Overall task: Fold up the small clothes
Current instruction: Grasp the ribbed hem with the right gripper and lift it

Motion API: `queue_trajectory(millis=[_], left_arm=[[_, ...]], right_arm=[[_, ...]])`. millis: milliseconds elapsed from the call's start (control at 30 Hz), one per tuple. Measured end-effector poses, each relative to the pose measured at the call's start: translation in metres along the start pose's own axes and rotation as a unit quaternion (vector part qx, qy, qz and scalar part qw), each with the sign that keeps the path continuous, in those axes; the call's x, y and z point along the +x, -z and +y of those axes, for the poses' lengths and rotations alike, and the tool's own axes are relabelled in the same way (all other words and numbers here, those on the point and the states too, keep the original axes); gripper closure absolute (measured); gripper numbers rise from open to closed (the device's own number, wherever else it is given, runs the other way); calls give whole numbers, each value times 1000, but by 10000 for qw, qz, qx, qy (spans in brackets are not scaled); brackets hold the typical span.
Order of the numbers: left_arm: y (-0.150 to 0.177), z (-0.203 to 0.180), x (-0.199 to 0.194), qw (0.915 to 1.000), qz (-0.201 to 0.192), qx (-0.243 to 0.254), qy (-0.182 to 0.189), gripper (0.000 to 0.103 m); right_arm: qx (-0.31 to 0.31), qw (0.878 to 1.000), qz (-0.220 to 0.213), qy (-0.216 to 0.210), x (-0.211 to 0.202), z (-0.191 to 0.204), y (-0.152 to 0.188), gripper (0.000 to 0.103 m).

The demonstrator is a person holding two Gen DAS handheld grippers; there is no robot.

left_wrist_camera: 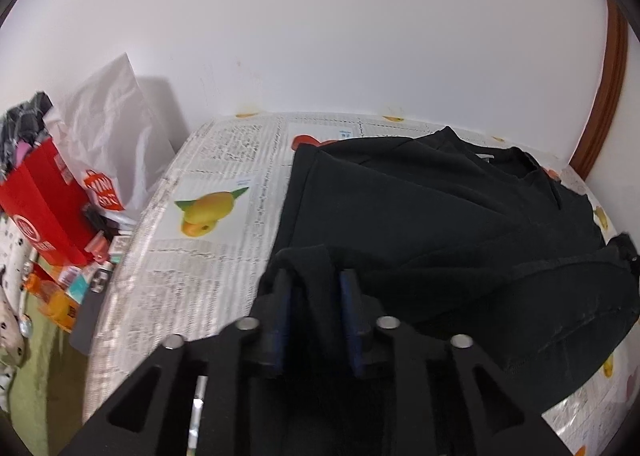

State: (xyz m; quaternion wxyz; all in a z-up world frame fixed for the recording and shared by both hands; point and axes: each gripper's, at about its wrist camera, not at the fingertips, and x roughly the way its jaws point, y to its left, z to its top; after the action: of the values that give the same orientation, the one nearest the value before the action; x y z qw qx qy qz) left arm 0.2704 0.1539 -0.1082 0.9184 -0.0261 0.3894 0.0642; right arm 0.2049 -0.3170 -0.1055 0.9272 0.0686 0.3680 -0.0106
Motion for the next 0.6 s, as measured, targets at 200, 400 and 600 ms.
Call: queue_trajectory(millis=[200, 400, 600], left_arm=[[19, 30, -26, 9993, -56, -227, 299, 54], [56, 54, -22, 9975, 279, -435, 486, 51], [72, 62, -5, 9942, 466, -621, 740, 51]], right_arm=[[329, 9993, -197, -34, -51, -32, 24, 56], [552, 9982, 242, -1, -46, -52, 56, 56], [677, 9960, 526, -242, -19, -47, 71, 56]])
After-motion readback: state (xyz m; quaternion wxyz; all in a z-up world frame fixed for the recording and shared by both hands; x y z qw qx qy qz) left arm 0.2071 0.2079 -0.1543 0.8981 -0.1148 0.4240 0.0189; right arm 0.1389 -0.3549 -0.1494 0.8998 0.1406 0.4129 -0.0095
